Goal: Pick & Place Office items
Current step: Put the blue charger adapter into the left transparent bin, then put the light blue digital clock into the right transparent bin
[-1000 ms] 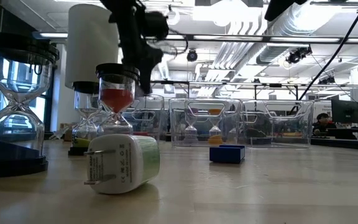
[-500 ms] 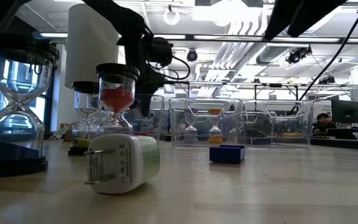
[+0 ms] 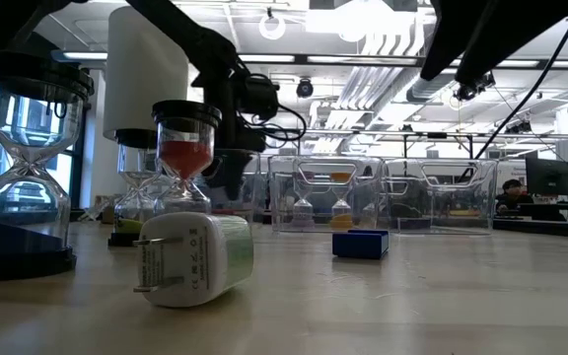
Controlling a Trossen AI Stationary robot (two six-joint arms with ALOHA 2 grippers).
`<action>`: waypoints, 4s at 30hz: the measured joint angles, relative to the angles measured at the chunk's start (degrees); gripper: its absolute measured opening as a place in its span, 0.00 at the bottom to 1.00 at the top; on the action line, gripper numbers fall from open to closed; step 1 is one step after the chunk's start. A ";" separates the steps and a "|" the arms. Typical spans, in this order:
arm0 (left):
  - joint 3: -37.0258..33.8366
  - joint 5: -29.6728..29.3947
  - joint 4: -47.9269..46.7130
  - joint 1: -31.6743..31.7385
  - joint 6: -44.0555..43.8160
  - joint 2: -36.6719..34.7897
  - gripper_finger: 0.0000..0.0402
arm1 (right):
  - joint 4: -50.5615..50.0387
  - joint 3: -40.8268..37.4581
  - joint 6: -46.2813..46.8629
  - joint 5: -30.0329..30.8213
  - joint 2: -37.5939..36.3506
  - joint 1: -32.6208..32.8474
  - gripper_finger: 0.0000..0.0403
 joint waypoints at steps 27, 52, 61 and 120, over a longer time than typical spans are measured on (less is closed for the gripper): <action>3.24 0.11 -8.14 -2.42 -0.51 -5.51 0.67 | 0.00 0.09 0.42 0.89 0.00 0.02 0.98; 3.57 -3.19 -33.79 -35.02 -19.83 -23.05 0.67 | -26.29 0.11 48.46 1.51 -6.67 2.41 0.98; -1.49 -5.89 -27.86 -51.65 -22.16 -28.02 0.67 | -28.70 0.11 60.22 -10.13 -8.56 7.30 0.98; -31.04 -5.92 3.29 -51.33 -10.92 -49.62 0.67 | -11.25 0.09 68.70 -35.69 -8.15 12.65 0.98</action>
